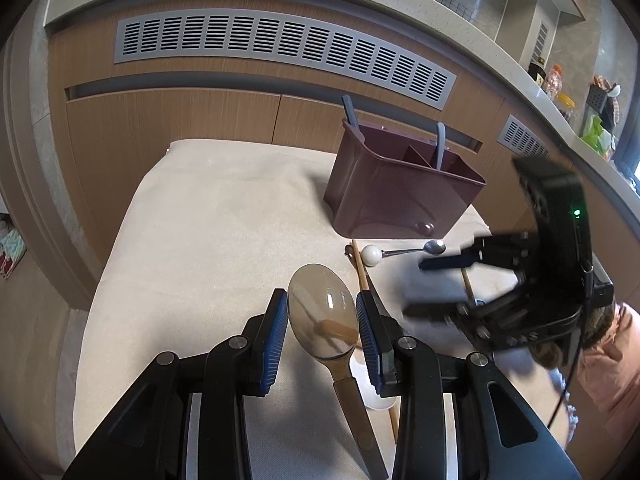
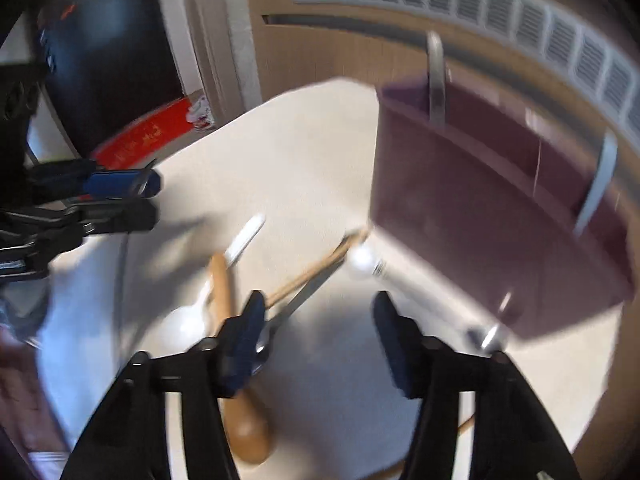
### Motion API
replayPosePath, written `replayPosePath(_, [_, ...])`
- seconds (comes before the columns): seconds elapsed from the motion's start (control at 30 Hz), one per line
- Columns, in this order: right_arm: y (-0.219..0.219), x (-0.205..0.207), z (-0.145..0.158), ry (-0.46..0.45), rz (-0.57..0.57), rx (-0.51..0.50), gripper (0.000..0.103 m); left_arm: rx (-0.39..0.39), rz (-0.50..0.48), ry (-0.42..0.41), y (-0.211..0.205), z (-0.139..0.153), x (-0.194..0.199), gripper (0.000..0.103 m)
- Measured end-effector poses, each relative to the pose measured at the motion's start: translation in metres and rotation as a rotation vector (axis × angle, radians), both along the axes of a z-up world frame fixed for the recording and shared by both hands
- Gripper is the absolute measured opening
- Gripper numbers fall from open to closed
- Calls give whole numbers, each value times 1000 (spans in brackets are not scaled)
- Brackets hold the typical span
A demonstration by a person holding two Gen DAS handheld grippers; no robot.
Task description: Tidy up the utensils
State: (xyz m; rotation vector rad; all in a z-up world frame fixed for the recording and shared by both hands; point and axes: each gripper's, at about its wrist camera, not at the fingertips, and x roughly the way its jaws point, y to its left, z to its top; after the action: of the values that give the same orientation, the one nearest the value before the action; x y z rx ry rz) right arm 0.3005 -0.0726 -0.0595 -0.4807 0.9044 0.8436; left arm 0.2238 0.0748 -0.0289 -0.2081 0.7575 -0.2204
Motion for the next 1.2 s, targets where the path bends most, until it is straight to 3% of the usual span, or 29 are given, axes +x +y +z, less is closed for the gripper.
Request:
replayPosePath(0.07, [13,12,-7,-27,12,-47,35,0,-2,3,1,0,0,36])
replayPosePath(0.2, [26,36,-24,-52,21,-112,34,-4,1,10,5,-1,2,36])
replayPosePath(0.5, [36,49,-33,-38,70,-95,32,-26,1,34,9,-6,13,36])
replayPosePath(0.57, [27,48,-37,-22,53,-85,25,-25,2,39,7,-7,14,36])
replayPosePath(0.67, [34,50,-39,-7,-37,-92,22,-22,5,41,6,-7,13,36])
replayPosePath(0.83, [4,19,-3,-35,-218,-6,21,-18,0,14,1,1,9,36])
replayPosePath(0.97, [-36,-11,35,-79,-365,139,20,-6,-19,-42,-13,16,0,36])
replayPosePath(1.2, [-98,-44,80,-109,-501,318,20,39,-57,-127,-40,46,-20,35])
